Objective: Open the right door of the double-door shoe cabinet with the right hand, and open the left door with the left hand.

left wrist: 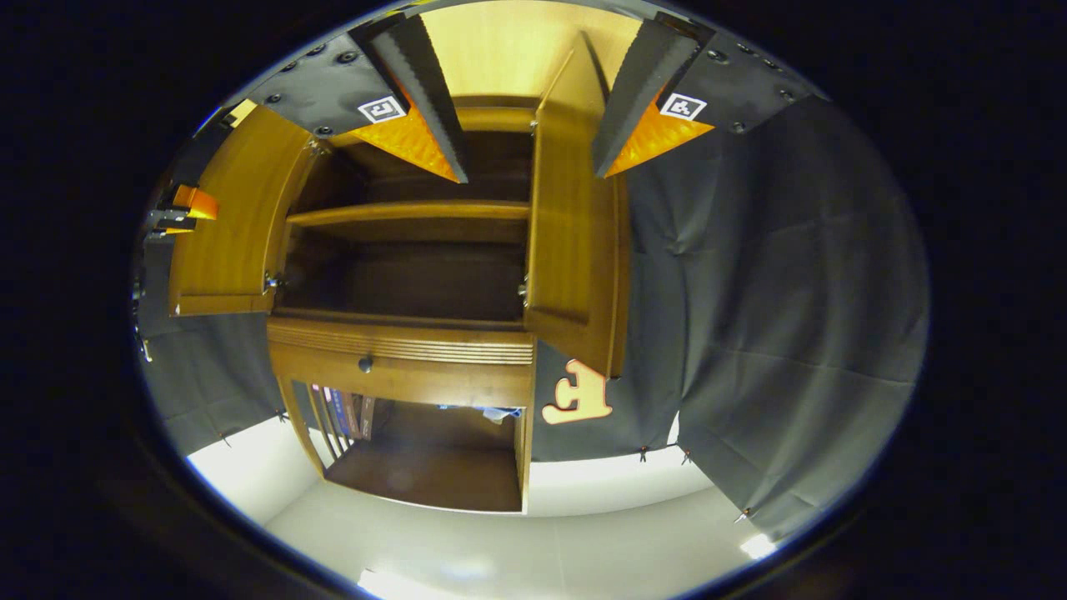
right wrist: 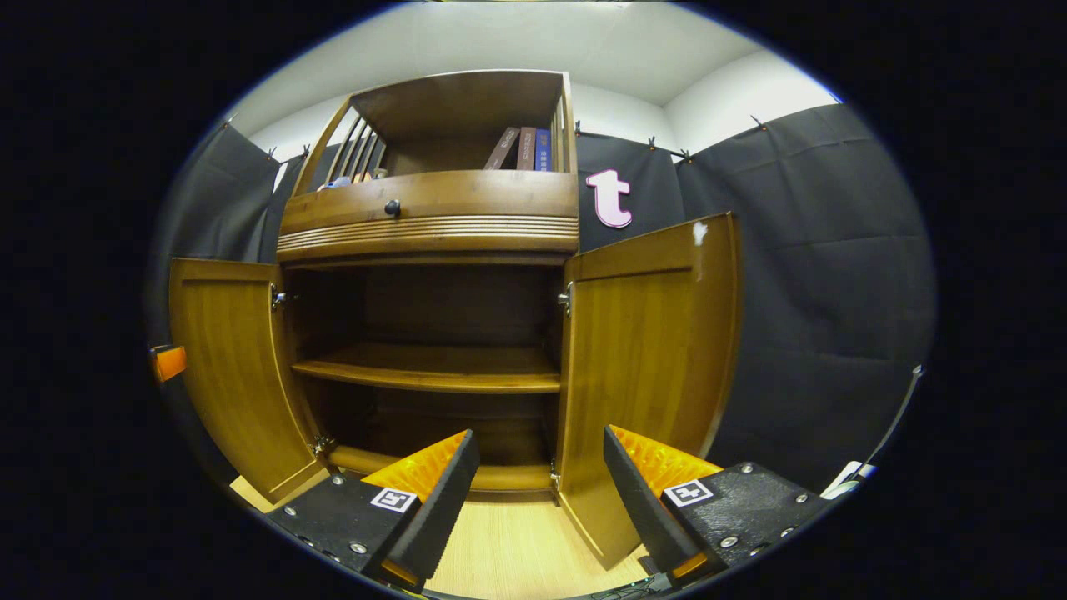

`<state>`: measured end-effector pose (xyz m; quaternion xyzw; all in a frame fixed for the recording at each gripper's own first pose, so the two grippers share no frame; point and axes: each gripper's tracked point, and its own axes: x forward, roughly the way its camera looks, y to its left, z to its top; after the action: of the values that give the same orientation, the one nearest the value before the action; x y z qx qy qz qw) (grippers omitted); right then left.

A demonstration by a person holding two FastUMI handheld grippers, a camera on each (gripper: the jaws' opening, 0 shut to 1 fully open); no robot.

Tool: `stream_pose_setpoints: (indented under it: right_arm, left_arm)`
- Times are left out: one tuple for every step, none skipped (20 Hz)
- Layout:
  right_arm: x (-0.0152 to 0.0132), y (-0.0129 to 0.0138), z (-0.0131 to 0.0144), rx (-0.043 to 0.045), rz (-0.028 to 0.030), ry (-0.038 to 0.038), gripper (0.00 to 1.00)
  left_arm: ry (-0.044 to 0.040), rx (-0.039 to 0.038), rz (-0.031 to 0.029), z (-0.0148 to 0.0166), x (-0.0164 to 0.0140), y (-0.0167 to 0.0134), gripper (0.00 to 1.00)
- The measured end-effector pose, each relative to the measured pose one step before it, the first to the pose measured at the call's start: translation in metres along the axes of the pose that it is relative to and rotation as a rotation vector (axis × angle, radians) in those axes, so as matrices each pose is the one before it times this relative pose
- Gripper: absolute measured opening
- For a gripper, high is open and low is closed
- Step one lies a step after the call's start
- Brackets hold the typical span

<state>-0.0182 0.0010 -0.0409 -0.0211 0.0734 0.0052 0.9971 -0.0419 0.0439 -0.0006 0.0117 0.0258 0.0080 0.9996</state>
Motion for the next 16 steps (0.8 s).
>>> stream_pose_setpoints:
  right_arm:
    - [-0.00417,-0.00516,0.00432,-0.00623,-0.00878,-0.0006,0.98]
    - [-0.00429,-0.00411,0.00399,-0.00997,-0.00834,-0.00195,0.98]
    - [-0.0049,-0.00367,0.00436,-0.00936,-0.00519,-0.00456,0.99]
    - [-0.00564,-0.00313,0.004,-0.00546,-0.00414,-0.00472,0.99]
    - [-0.00489,-0.00262,0.00292,0.00043,-0.00261,-0.00274,0.99]
    - [-0.00408,-0.00176,0.00233,0.00407,-0.0024,-0.00203,0.92]
    - [-0.00407,-0.0032,0.0021,0.00453,-0.0041,-0.00299,0.92]
    - [-0.00355,-0.00391,0.00268,0.00287,-0.00616,-0.00259,0.92]
    - [-0.00276,-0.00374,0.00183,-0.00458,-0.00951,-0.00104,0.92]
    - [-0.00224,-0.0051,0.00172,-0.01342,-0.01383,-0.00201,0.92]
    - [-0.00222,-0.00385,0.00258,-0.01385,-0.01162,-0.00532,0.92]
    - [-0.00161,-0.00223,0.00297,-0.00911,-0.008,-0.00442,0.92]
    - [-0.00178,0.00004,0.00161,-0.002,-0.00133,-0.00053,0.92]
    - [-0.00098,0.00045,0.00178,0.00048,0.00152,0.00034,0.92]
    - [-0.00055,0.00015,0.00163,-0.00452,-0.00233,0.00057,0.92]
    - [-0.00084,-0.00013,0.0029,-0.01067,-0.0037,-0.00382,0.92]
  left_arm:
    - [-0.00282,-0.00489,-0.00291,0.00559,0.00408,-0.00648,0.95]
    - [-0.00403,-0.00784,-0.00086,0.00569,0.00313,-0.00373,0.95]
    - [-0.00208,-0.01045,-0.00825,0.00546,0.00356,-0.00695,0.95]
    - [0.00071,-0.0082,-0.01084,0.00524,0.00364,-0.00705,0.95]
    - [0.00585,-0.00338,-0.008,0.00436,0.00297,-0.00556,0.96]
    - [0.00067,-0.00206,-0.00624,0.00496,0.00281,-0.00426,0.96]
    - [-0.00264,-0.00129,-0.0058,0.00633,0.00249,-0.00533,0.96]
    - [-0.00115,0.00172,-0.00589,0.00584,0.00207,-0.00386,0.96]
    - [-0.00424,0.00356,-0.00359,0.0051,0.00188,-0.0026,0.96]
    - [-0.00262,0.00572,-0.0017,0.00398,0.00066,-0.00325,0.96]
    - [-0.00317,0.00347,-0.00006,0.00329,0.00267,-0.00233,0.96]
    - [-0.00081,0.00191,-0.00181,0.00148,0.00137,-0.00193,0.96]
    - [0.00154,0.00107,-0.00311,0.00055,0.00164,-0.00198,0.96]
    - [0.00365,0.00077,-0.00288,-0.00094,0.00258,-0.0018,0.96]
    - [0.00245,0.00313,-0.00425,-0.00026,0.00162,-0.00155,0.96]
    - [0.00181,0.00256,-0.0012,-0.0005,0.0018,-0.00051,0.96]
